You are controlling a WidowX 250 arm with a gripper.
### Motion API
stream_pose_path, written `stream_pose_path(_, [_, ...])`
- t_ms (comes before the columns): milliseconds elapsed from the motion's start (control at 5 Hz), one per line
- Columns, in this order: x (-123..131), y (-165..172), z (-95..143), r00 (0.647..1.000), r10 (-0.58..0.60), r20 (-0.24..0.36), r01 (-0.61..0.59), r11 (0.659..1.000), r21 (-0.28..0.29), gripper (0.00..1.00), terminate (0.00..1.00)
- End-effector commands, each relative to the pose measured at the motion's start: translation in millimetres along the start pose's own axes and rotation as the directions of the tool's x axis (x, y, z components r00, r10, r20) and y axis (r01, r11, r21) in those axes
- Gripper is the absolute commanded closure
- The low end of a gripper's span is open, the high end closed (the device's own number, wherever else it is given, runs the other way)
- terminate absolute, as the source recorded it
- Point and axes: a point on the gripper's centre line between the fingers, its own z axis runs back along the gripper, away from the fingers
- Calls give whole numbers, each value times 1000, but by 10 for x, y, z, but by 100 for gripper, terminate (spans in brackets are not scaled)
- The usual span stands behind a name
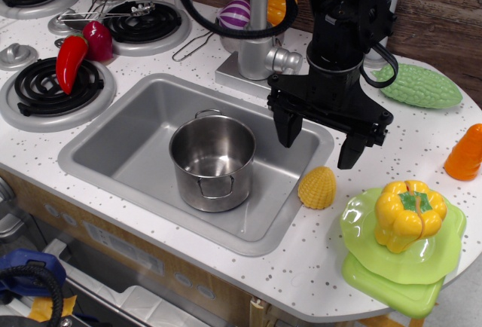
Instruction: Put corn in pot which is in sink
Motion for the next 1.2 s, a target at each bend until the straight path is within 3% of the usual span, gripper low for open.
stream_pose_path(0, [0,0,0,1000,0,0,0,1000,0,0,0])
stream_pose_path(400, [-104,51,-282,998,5,68,0,997,-78,0,0])
stream_pose_path(1000, [-95,106,-399,986,-51,160,67,993,-97,0,0])
